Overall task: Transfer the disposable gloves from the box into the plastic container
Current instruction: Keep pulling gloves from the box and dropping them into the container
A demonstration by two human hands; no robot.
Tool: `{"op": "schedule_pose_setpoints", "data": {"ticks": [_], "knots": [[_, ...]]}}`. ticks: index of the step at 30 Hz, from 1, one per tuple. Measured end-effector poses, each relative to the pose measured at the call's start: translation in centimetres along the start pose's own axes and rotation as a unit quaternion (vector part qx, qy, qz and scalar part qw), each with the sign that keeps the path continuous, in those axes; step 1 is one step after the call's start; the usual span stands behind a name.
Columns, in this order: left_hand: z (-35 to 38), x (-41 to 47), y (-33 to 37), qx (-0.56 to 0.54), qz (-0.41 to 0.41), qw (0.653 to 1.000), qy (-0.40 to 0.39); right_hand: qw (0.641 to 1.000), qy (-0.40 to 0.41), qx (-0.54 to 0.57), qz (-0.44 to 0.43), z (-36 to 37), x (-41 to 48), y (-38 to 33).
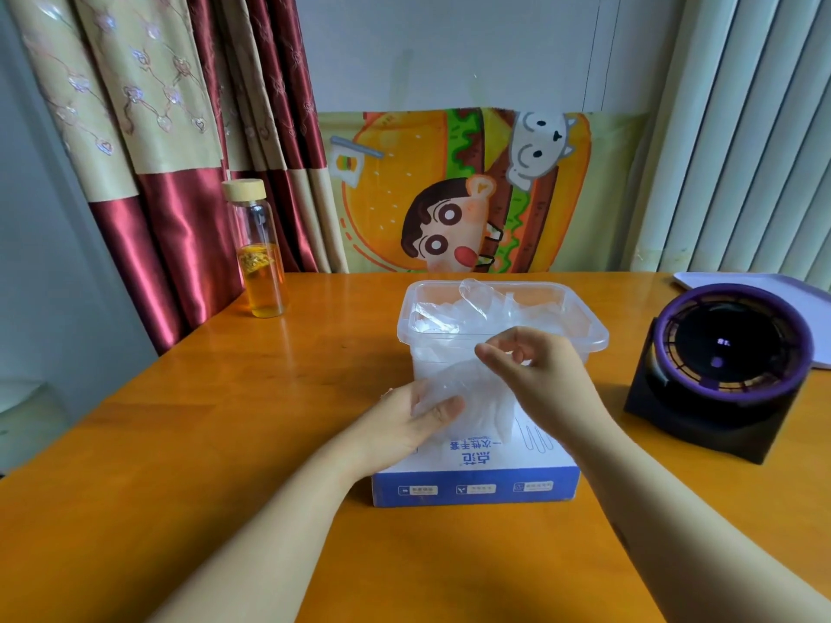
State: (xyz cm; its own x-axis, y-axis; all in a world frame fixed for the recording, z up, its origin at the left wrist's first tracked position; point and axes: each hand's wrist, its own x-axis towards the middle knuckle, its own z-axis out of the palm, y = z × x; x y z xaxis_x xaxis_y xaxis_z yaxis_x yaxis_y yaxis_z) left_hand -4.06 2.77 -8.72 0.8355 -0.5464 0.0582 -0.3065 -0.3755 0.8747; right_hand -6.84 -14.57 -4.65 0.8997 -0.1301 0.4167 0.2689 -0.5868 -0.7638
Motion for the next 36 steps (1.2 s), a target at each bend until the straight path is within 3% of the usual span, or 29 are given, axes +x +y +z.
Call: {"op": "schedule_pose_setpoints", "data": {"ticks": [5, 13, 16, 19, 22, 24, 25, 29, 36], "knots": [[-0.2, -0.1, 0.4, -0.058, 0.018, 0.994, 0.091, 0.990, -0.109, -0.086, -0.036, -0.1, 0.4, 0.1], [-0.7, 0.8, 2.9, -0.139, 0.019, 0.963, 0.229, 0.996, -0.073, 0.044, 0.034, 0.3, 0.6, -0.2], [0.4, 0.9, 3.0, -0.129, 0.036, 0.940, 0.314, 0.994, -0.072, 0.066, 0.051, 0.3, 0.6, -0.3], [1.2, 0.3, 2.4, 0.000, 0.195, 0.878, 0.438, 0.989, -0.061, 0.113, 0.079, 0.4, 0.6, 0.0], [1.7, 0.0, 1.6, 0.252, 0.362, 0.804, 0.398, 0.973, -0.062, 0.186, 0.124, 0.3, 0.6, 0.0], [1.8, -0.2, 1.5, 0.380, 0.375, 0.759, 0.373, 0.961, -0.069, 0.222, 0.150, 0.4, 0.5, -0.1], [1.9, -0.1, 1.4, 0.418, 0.356, 0.753, 0.364, 0.957, -0.067, 0.233, 0.158, 0.4, 0.4, -0.1], [2.1, 0.2, 1.3, 0.464, 0.241, 0.799, 0.296, 0.947, -0.037, 0.261, 0.182, 0.6, 0.5, 0.2], [2.5, -0.1, 0.3, 0.430, 0.086, 0.872, 0.218, 0.942, 0.069, 0.287, 0.163, -0.7, 1.6, 0.5]]}}
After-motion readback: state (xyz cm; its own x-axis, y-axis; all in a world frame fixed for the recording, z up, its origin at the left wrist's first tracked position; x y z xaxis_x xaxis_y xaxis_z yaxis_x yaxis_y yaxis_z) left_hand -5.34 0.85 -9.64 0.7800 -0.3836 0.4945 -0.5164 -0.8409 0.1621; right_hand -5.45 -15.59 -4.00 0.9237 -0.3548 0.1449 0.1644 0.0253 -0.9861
